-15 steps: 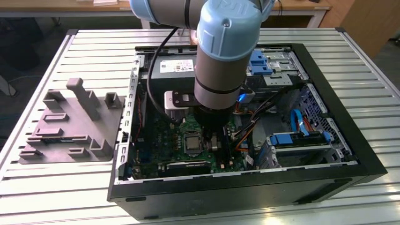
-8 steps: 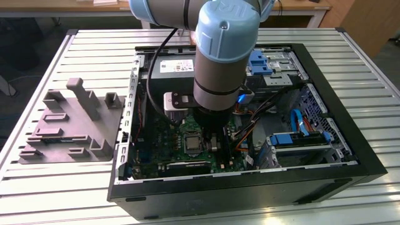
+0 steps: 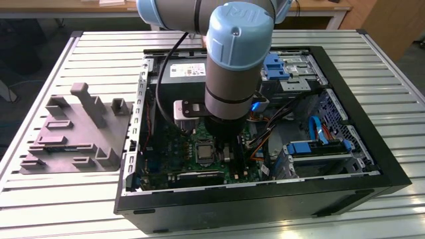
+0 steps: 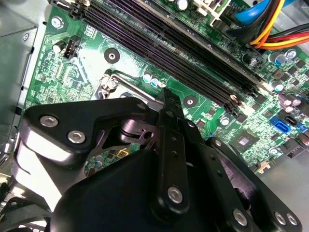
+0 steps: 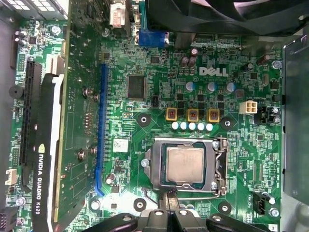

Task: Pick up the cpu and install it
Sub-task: 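Install the first cpu locking lever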

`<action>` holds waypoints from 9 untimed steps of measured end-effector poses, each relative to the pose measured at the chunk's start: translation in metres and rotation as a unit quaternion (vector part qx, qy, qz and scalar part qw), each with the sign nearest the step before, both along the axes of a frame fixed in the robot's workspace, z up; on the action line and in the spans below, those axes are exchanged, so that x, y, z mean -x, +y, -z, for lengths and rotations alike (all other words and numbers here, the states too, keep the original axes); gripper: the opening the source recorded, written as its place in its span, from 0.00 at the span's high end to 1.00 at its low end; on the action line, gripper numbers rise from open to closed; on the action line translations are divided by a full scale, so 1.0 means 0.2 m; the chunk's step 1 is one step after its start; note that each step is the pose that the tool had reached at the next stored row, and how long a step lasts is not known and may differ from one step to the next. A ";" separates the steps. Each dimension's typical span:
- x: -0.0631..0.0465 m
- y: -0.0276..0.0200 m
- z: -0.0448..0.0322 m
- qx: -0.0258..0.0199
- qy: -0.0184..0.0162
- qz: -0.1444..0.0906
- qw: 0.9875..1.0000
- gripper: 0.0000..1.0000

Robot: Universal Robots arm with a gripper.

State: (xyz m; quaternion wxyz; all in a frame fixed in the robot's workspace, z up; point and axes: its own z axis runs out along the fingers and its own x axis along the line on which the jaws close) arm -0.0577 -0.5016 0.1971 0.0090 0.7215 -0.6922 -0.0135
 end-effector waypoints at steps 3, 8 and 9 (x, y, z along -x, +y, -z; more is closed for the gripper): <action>0.00 0.000 0.007 -0.001 0.000 0.000 1.000 0.89; 0.00 -0.001 0.018 -0.004 0.000 0.000 1.000 0.89; 0.00 -0.001 0.018 -0.005 0.000 0.000 1.000 0.89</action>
